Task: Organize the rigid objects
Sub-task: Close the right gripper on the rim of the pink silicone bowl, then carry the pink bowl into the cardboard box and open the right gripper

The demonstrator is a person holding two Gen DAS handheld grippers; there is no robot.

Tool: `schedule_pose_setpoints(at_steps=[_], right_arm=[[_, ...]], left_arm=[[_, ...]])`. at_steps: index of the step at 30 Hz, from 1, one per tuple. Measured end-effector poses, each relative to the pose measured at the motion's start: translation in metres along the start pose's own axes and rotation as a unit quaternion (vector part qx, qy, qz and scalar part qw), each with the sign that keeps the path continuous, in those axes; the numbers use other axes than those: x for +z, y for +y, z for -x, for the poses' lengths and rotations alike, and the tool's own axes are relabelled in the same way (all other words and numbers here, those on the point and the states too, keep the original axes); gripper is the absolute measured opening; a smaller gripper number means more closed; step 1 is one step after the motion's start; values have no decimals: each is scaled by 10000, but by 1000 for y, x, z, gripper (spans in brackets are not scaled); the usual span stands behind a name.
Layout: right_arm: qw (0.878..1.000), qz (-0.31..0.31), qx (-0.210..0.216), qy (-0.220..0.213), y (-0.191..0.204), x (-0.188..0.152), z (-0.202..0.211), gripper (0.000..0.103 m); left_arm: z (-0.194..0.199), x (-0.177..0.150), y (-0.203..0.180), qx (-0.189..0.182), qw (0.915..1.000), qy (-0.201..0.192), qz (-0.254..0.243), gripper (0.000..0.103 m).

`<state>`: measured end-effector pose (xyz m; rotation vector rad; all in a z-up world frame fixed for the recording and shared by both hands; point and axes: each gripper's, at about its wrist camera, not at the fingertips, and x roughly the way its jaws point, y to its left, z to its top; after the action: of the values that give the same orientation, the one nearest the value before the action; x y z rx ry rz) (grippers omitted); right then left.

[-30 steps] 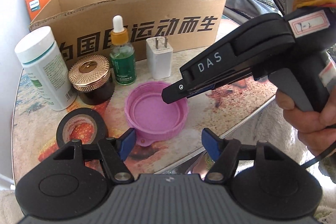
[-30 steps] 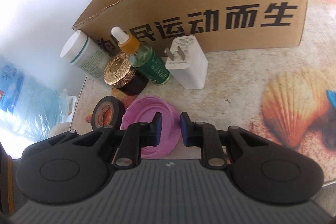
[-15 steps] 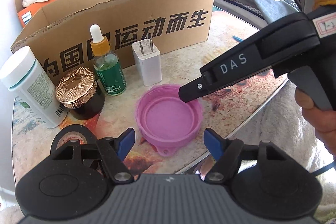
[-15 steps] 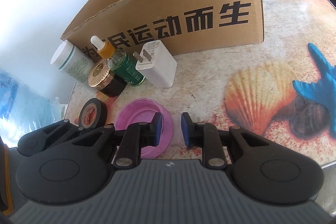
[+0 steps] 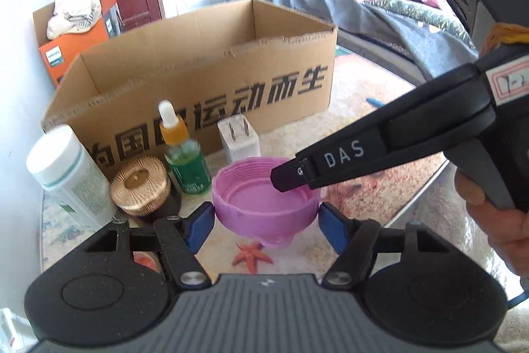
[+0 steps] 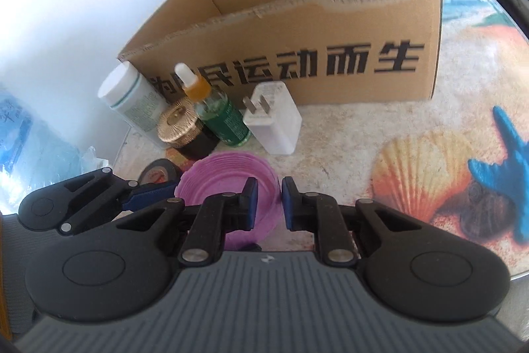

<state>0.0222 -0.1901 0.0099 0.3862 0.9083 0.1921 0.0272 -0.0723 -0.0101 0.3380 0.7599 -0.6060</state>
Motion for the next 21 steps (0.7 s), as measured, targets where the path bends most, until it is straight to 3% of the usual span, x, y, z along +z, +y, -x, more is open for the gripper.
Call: schedule_pose_setpoints(at_steps=[6,11,14,16,21], right_arm=[[9962,559,150,-652,34,54,36,15],[9942,782,353,-653,46,115,30,15],[9970,568,484,-211,39,155,0,17],[9980,307,523,193,29,177,-28,17],[9915,-351,532,1137,-1,209,-100,17]], left_arm=[[41,48,18,446,9967,-651,-210,71],[41,99,48,653,9952,-677,-268,71],[16,128,73,513,9981,-299,-188,71],[-10,146,94,286,9994,181,-39,71],[-79,167,134,-93,9916,1250,309,71]])
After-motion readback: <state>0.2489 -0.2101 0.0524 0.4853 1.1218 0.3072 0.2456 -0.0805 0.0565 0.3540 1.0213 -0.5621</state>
